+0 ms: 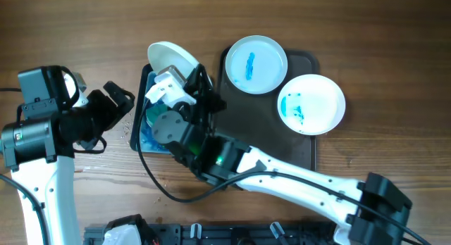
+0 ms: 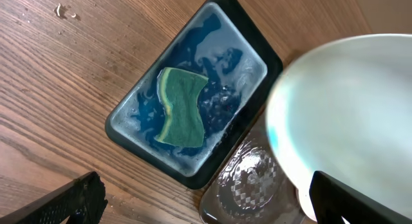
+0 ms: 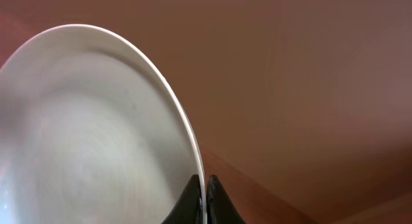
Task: Clean dirty plates on tray and stack at the side
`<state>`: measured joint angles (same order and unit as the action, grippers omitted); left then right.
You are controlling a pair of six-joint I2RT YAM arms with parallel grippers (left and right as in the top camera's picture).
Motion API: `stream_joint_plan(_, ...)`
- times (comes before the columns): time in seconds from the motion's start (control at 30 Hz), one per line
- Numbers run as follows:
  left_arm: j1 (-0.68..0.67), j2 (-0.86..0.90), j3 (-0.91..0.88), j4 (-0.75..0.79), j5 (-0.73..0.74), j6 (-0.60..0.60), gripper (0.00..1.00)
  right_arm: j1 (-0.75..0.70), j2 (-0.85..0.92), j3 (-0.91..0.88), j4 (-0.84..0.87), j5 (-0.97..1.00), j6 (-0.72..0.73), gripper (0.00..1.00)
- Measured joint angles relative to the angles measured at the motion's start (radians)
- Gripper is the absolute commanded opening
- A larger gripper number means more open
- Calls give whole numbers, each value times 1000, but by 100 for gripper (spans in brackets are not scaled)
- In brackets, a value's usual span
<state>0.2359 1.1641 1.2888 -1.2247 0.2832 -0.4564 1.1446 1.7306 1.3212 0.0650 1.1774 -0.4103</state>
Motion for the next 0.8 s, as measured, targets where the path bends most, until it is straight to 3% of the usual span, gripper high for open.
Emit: stream_joint_plan(0.8,0,0,0,0,0,0,100,0,52,0,-5,-7,-4,4)
